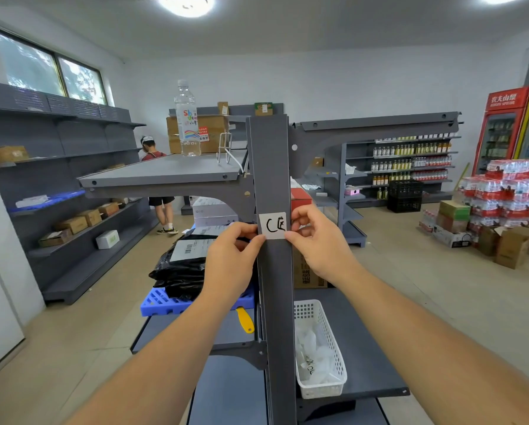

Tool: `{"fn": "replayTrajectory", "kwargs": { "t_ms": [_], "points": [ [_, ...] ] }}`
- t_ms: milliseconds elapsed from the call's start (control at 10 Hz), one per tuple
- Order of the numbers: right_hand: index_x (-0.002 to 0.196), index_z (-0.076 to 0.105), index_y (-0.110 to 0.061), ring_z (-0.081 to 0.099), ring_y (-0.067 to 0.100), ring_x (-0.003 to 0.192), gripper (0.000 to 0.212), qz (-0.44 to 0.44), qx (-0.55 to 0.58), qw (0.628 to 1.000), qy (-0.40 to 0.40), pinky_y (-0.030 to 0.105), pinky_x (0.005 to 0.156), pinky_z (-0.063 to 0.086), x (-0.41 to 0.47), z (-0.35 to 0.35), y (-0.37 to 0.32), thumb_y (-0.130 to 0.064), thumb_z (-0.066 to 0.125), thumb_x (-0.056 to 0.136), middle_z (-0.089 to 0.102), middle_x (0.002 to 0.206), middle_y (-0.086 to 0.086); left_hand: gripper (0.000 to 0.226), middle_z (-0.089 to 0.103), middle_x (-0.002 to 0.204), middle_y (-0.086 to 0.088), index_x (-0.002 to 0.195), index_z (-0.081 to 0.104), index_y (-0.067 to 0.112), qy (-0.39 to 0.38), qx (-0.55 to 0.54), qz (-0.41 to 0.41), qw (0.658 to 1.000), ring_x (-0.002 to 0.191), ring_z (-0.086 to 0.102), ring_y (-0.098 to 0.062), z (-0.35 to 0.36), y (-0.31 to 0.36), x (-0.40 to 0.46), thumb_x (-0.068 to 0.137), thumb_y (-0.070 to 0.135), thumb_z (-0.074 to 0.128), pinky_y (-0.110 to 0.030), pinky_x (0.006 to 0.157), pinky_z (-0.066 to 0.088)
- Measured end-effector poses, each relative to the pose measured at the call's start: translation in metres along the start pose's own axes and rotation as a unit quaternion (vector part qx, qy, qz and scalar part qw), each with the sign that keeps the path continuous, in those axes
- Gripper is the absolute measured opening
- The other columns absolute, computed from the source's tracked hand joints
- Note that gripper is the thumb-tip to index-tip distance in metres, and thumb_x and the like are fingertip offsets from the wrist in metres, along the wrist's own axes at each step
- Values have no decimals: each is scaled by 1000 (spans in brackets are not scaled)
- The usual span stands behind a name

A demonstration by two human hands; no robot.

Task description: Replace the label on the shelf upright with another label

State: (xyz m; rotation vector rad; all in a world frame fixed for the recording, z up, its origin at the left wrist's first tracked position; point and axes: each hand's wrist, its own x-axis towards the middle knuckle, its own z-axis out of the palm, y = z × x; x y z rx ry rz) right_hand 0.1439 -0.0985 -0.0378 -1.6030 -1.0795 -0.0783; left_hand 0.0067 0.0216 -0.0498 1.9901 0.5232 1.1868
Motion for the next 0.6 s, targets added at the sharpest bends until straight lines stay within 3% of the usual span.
{"fn": "replayTrajectory", "kwargs": {
  "t_ms": [200,300,500,600],
  "points": [
    [102,63,-26,68,18,82,14,10,-16,999,46,31,76,61,1,5,-6,-34,72,95,65,88,-8,14,73,84,14,94,73,29,16,25,-10,1000,68,63,4,-1,5,6,92,43,72,-14,59,45],
    [97,61,-27,71,23,84,12,21,-25,998,62,24,69,54,1,7,-11,-35,70,96,65,85,-7,20,72,79,12,87,73,27,26,54,-17,998,74,65,-2,0,10,12,91,47,71,-21,61,46],
    [96,67,-20,74,21,80,8,46,-23,998,44,45,81,64,1,2,-12,-27,67,99,69,83,-5,19,72,80,13,91,74,27,2,65,-12,998,73,65,-3,-5,11,13,96,43,67,-23,61,48],
    [93,68,-23,74,19,80,9,58,-37,996,51,46,82,63,-3,-2,-13,-23,62,100,72,84,-4,18,73,82,13,95,75,26,-9,73,-19,997,75,66,-4,-8,12,12,98,39,63,-29,65,56]
  ]
}}
